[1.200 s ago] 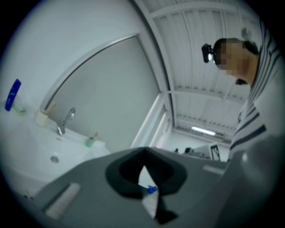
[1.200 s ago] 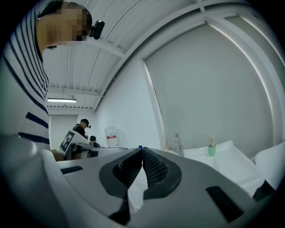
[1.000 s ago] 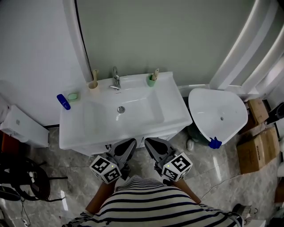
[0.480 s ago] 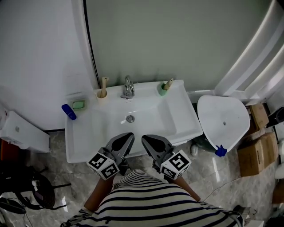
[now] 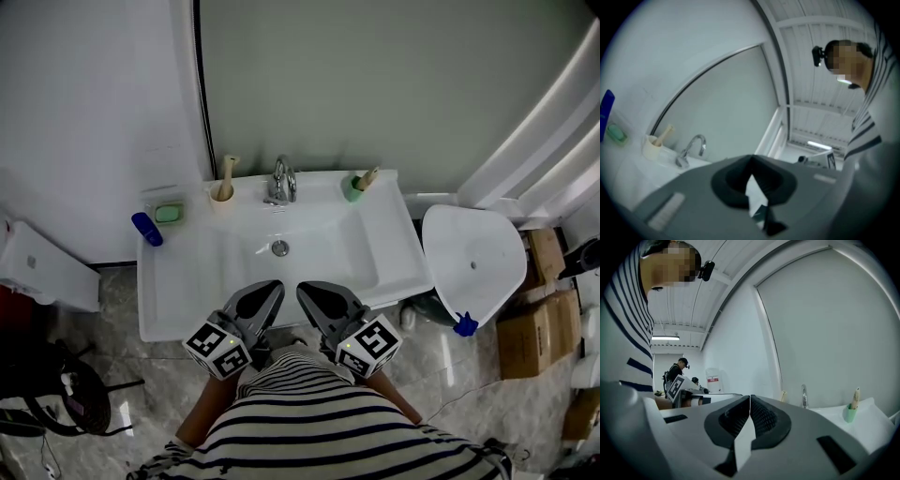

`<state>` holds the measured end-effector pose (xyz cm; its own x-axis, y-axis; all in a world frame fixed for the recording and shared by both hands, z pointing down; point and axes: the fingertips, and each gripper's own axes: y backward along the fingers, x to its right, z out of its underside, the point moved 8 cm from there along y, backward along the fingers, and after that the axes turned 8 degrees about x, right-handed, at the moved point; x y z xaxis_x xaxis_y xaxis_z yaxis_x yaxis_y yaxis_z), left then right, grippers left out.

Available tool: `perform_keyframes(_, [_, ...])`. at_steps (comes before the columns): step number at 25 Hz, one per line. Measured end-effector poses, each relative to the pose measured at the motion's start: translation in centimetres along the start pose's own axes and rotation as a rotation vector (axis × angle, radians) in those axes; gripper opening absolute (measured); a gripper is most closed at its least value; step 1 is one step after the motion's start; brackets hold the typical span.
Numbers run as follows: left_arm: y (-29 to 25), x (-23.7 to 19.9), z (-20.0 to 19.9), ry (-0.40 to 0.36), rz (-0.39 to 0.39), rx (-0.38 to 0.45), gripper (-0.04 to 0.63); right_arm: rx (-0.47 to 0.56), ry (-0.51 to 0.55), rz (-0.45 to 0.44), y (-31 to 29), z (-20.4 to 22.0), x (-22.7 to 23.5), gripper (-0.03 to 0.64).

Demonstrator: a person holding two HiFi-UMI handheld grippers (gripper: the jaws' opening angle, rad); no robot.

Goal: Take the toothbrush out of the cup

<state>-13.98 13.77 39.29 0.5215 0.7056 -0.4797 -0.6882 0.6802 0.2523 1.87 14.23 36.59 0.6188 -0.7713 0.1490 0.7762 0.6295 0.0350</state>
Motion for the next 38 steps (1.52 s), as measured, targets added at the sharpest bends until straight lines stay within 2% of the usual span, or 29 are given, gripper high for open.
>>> perform_keyframes(7, [-2.1,-0.8,0.0,-0.011,-0.024,0.007,0.008,0.009,-0.032,-0.021,-0.8,0.0,2.5,0.008])
perform_keyframes(22, [-10.6,-1.0,0.6,-0.041,-0.031,-0.033,0.008,0.048,-0.057,-0.052,-0.7,-2.2,10.8,0.008])
perform_keyframes(32, [-10.7,-0.8,2.1,-0.041,-0.069,-0.056,0.008,0.064,-0.084,-0.075,-0.5,-1.5,12.4,0.008])
perform_keyframes(38, [-10.2,-0.8,2.2,-0.043,-0.057,-0.068,0.008,0.071,-0.099,-0.069,-0.4,-1.0,11.9,0.008])
